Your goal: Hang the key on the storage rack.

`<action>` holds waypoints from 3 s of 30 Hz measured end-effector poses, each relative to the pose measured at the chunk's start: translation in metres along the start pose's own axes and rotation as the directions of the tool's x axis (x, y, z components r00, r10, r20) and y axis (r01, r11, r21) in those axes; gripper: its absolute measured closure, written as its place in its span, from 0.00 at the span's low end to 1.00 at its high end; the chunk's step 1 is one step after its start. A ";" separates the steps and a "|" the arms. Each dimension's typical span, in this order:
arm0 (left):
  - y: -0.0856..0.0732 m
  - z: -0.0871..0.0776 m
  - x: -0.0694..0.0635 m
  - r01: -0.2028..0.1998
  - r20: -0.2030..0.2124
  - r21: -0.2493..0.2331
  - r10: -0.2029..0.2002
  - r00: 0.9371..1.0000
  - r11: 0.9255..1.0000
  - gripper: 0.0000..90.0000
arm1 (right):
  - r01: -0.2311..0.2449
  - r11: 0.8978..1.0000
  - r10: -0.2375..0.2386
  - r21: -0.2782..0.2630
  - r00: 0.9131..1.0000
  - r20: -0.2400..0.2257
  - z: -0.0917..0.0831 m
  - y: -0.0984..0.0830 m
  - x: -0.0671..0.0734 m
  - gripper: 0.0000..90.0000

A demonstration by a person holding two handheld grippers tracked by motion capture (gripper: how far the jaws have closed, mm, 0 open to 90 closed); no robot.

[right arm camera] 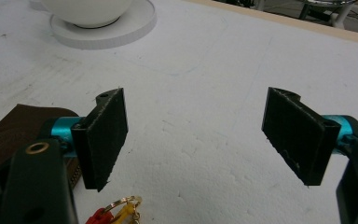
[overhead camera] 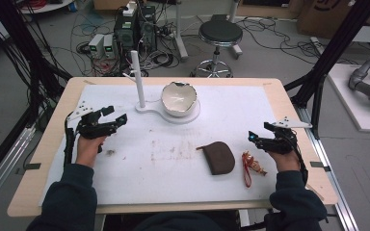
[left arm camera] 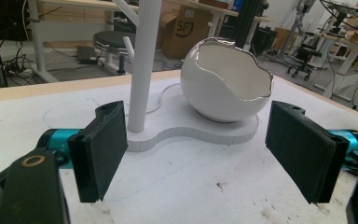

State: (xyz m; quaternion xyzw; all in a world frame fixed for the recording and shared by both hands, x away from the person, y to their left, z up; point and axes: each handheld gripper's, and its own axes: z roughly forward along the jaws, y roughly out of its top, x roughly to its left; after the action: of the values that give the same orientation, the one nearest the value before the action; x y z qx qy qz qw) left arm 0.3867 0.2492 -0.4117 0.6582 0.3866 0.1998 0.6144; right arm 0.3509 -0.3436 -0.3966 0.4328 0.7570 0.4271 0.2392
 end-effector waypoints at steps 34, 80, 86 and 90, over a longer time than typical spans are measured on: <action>-0.001 -0.005 0.000 0.009 -0.014 -0.008 -0.009 1.000 1.000 0.23 | 0.122 0.961 -0.075 0.247 0.979 -0.191 -0.035 -0.051 0.022 0.49; -0.007 -0.009 0.011 0.047 -0.031 0.000 -0.047 0.998 0.999 0.23 | 0.196 0.962 -0.243 -0.188 0.929 -0.280 0.047 0.116 0.067 0.75; -0.008 -0.008 0.014 0.055 -0.034 0.001 -0.055 0.998 0.998 0.23 | 0.220 0.956 -0.275 -0.195 0.906 -0.323 0.064 0.142 0.085 0.75; -0.008 -0.008 0.014 0.057 -0.032 0.000 -0.057 0.998 0.998 0.23 | 0.238 0.951 -0.296 -0.199 0.890 -0.346 0.078 0.163 0.095 0.75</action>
State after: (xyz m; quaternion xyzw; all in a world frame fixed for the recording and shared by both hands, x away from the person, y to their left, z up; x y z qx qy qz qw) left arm 0.3872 0.2646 -0.4214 0.6438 0.4151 0.1924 0.6133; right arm 0.4332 -0.1851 -0.2970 0.2162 0.8063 0.5203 0.1800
